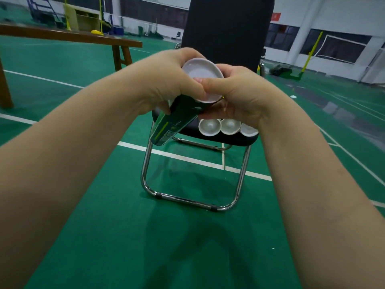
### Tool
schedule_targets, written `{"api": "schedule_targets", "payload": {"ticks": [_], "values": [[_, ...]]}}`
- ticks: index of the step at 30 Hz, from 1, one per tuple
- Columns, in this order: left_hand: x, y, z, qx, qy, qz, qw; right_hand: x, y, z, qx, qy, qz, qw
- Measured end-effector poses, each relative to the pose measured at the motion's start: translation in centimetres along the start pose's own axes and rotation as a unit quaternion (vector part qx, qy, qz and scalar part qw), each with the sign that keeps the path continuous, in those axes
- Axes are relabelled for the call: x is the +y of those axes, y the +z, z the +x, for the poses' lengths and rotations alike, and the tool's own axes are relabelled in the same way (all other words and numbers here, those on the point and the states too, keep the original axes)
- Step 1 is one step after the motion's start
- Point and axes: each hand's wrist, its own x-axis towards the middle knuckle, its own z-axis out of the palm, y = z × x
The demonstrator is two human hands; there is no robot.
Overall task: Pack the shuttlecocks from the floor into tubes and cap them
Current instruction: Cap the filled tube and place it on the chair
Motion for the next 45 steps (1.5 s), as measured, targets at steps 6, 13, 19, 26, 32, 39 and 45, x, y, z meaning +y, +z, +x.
{"api": "schedule_targets", "payload": {"ticks": [6,13,19,26,32,39,45], "values": [[1.6,-0.5,0.0,0.037,0.019,-0.027,0.999,-1.7,-0.5,0.0,-0.004,-0.042,0.016,0.999],[2.0,-0.1,-0.7,0.053,0.021,-0.019,0.998,-1.4,-0.1,-0.4,0.008,-0.046,0.037,0.998],[2.2,0.4,-1.1,0.049,0.021,-0.020,0.998,-1.1,0.0,-0.9,0.019,-0.039,0.040,0.998],[2.4,0.5,-1.2,0.050,0.026,-0.020,0.998,-1.3,-0.1,-0.9,0.022,-0.042,0.034,0.998],[2.6,0.4,-1.3,0.053,0.029,-0.021,0.998,-1.4,-0.1,-0.9,0.018,-0.044,0.030,0.998],[3.4,0.2,-1.9,0.056,0.052,-0.009,0.997,-2.2,-0.2,-1.7,0.022,-0.054,0.036,0.998],[4.0,0.2,-2.4,0.069,0.082,-0.019,0.994,-3.2,-0.4,-2.6,0.028,-0.065,0.030,0.997]]}}
